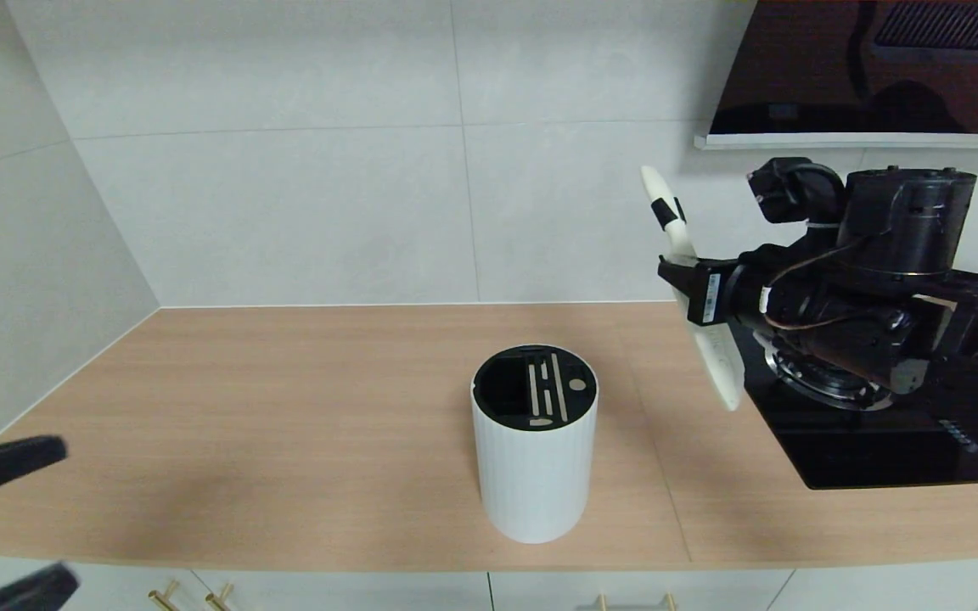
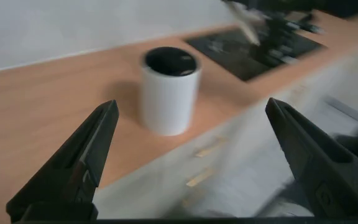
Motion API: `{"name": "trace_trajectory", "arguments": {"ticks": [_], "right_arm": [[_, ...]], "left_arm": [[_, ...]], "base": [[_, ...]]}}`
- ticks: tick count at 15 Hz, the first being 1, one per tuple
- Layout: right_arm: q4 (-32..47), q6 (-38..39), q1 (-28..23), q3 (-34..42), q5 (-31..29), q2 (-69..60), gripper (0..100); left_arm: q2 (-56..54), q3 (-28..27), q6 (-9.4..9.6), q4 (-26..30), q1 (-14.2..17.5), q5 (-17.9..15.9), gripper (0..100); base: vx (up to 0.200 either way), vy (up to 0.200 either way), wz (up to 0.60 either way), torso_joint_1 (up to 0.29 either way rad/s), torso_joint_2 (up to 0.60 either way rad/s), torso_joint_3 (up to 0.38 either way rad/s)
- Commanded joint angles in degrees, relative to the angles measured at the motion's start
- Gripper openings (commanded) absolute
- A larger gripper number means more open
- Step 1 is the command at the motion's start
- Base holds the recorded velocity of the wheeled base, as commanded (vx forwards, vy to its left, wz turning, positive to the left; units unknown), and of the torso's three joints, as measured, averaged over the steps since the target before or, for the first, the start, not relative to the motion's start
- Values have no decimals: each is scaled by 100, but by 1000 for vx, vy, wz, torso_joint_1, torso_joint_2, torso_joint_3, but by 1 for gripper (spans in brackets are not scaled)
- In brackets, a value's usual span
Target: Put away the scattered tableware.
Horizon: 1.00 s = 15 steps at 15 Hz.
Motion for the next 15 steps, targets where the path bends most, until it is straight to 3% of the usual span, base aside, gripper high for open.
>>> {"name": "trace_trajectory", "arguments": {"ticks": [1, 2, 3, 6, 7, 8, 9, 10, 12, 15], "right_arm": [[-88, -137, 183, 328, 14, -80, 0], [-158, -269, 183, 372, 23, -98, 0], [-220, -304, 306, 451, 5, -98, 0], [-229, -278, 702, 530, -21, -98, 0], [-229, -269, 895, 592, -21, -89, 0], [-229, -260, 1009, 618, -21, -80, 0], [-229, -234, 1220, 767, -12, -98, 0], [-229, -216, 1317, 811, -3, -107, 0], [-229, -207, 1431, 838, -30, -89, 0], [-255, -207, 1589, 961, -91, -221, 0]], "left_arm": [[2420, -461, 33, -903, -762, -348, 100], [2727, -417, -64, -1167, -841, -348, 100], [3176, -329, -345, -1703, -1044, -348, 100], [3782, 5, -1593, -3311, -1474, -339, 100], [3949, 154, -2437, -4173, -1676, -251, 100], [4028, 172, -2903, -4586, -1826, -111, 100], [4345, 163, -3834, -5377, -2230, 434, 100], [4573, 137, -4019, -5746, -2432, 786, 100], [5065, 110, -4019, -6326, -2670, 1208, 100], [5724, 14, -4028, -7047, -2960, 1568, 100]], "base": [[0, 0, 0, 0, 0, 0], [0, 0, 0, 0, 0, 0], [0, 0, 0, 0, 0, 0], [0, 0, 0, 0, 0, 0], [0, 0, 0, 0, 0, 0], [0, 0, 0, 0, 0, 0], [0, 0, 0, 0, 0, 0], [0, 0, 0, 0, 0, 0], [0, 0, 0, 0, 0, 0], [0, 0, 0, 0, 0, 0]]}}
